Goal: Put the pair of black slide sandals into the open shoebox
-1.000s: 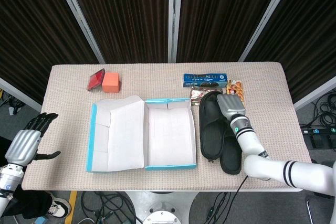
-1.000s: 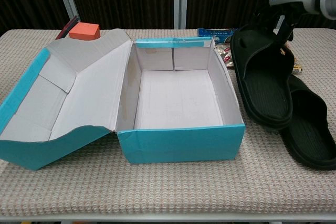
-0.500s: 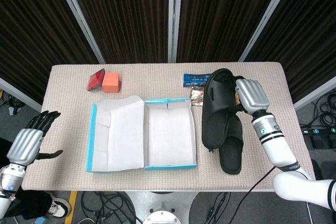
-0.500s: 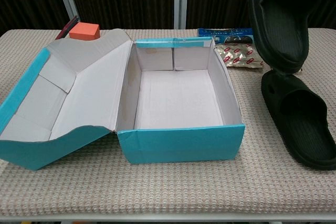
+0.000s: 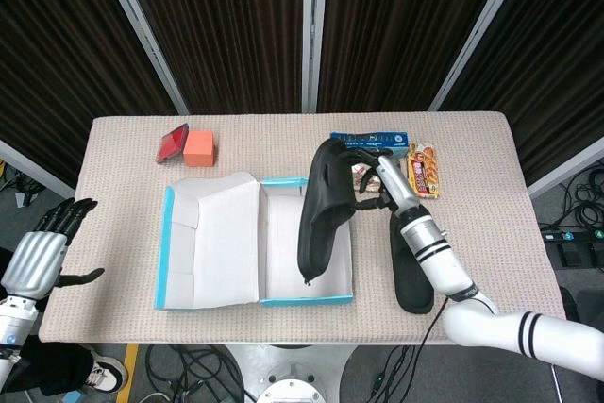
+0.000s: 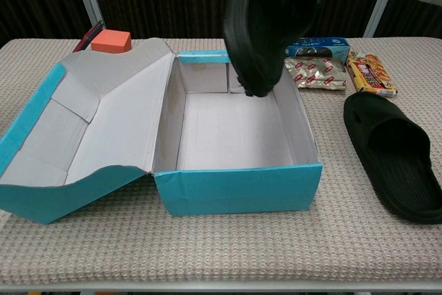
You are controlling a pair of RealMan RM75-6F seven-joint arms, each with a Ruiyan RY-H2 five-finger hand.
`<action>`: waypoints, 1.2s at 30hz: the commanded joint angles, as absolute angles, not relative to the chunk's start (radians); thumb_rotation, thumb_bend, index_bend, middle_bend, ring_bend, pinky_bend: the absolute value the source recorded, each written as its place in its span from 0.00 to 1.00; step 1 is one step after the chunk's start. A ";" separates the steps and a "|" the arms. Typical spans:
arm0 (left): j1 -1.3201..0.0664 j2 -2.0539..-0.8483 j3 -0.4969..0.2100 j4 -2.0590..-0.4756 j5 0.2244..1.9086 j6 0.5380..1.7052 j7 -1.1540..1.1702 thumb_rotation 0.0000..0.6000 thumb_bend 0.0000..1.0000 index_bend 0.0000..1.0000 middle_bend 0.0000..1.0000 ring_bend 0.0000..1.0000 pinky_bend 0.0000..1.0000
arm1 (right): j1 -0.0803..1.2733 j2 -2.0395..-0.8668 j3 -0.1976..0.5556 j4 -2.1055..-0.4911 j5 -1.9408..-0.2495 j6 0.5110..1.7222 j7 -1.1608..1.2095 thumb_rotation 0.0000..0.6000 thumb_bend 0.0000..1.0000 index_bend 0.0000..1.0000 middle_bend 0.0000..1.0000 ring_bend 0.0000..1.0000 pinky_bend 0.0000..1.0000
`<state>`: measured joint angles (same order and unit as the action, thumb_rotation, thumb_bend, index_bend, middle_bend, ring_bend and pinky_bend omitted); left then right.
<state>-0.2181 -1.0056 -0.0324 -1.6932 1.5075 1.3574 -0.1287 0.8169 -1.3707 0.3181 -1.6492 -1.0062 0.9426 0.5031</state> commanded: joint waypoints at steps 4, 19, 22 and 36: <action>-0.214 -1.011 -0.037 -1.672 1.506 1.367 -0.133 1.00 0.00 0.08 0.08 0.00 0.12 | 0.849 -1.548 0.339 -1.446 -1.232 0.850 0.737 1.00 0.15 0.53 0.50 0.40 0.58; -0.197 -1.020 -0.050 -1.624 1.496 1.400 -0.152 1.00 0.00 0.08 0.08 0.00 0.11 | 0.964 -1.728 0.328 -1.210 -1.313 0.771 0.773 1.00 0.14 0.53 0.50 0.40 0.58; -0.197 -1.019 -0.050 -1.618 1.494 1.396 -0.160 1.00 0.00 0.08 0.08 0.00 0.11 | 0.971 -1.742 0.327 -1.184 -1.310 0.765 0.763 1.00 0.14 0.53 0.50 0.40 0.58; -0.197 -1.024 -0.050 -1.602 1.501 1.395 -0.183 1.00 0.00 0.08 0.08 0.00 0.11 | 0.990 -1.775 0.315 -1.113 -1.319 0.741 0.753 1.00 0.15 0.53 0.50 0.40 0.58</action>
